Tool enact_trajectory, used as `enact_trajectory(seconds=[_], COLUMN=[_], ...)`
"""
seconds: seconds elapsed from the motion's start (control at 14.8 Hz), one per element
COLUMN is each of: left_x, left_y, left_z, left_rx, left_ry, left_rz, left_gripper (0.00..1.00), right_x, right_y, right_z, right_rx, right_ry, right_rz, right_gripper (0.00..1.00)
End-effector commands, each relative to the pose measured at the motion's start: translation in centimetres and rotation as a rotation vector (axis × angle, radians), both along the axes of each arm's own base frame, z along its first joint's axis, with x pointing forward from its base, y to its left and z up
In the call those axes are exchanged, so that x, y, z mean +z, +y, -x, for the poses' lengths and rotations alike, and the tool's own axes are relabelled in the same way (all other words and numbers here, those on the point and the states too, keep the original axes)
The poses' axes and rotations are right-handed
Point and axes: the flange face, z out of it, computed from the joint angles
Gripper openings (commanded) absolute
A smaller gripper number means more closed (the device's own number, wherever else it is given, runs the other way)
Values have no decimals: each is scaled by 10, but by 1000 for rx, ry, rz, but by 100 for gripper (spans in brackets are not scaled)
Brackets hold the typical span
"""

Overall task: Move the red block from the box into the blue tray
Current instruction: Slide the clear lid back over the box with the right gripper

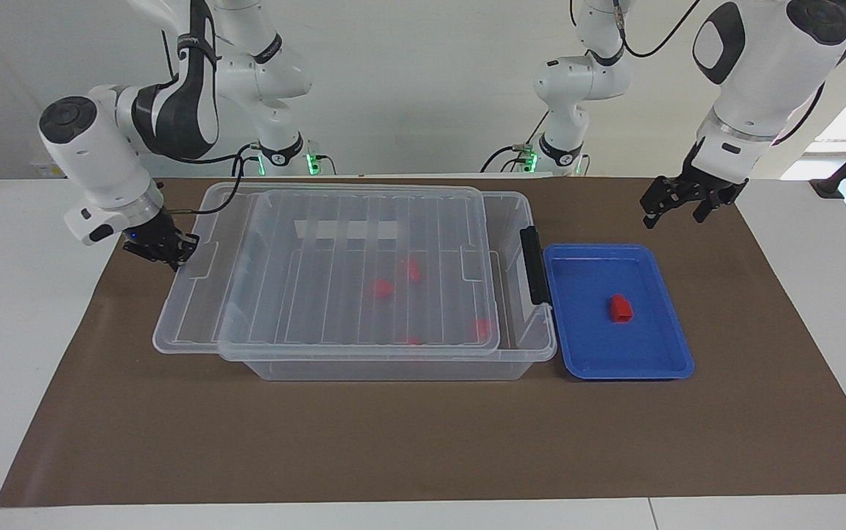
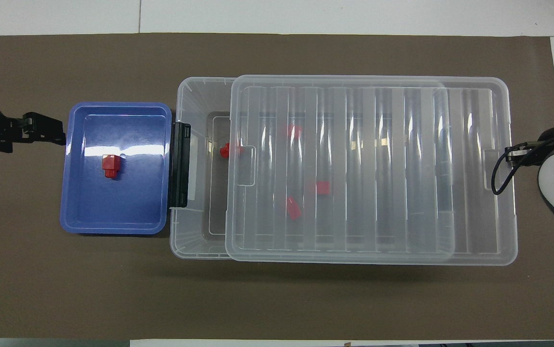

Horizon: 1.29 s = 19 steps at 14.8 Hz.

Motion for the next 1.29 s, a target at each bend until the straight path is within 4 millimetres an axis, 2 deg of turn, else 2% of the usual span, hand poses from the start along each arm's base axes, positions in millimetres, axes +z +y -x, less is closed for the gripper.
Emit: enact_trajectory(seconds=[0.0, 0.34, 0.68, 0.88, 1.22], left_x=[5, 5, 5, 5, 3], left_y=[0, 1, 3, 7, 7], left_z=[7, 6, 6, 4, 4], left_rx=[9, 10, 4, 6, 6], left_ry=[2, 2, -4, -13, -21], left_rz=[0, 0, 1, 2, 2], left_gripper=[100, 100, 100, 100, 100], right_x=[-8, -8, -8, -14, -14], right_y=[15, 25, 48, 48, 67], right_z=[11, 10, 9, 8, 7], right_rx=[-18, -25, -45, -51, -65], right_ry=[-7, -9, -12, -4, -5], right_rz=[-8, -8, -10, -10, -9], right_gripper=[0, 0, 0, 0, 0])
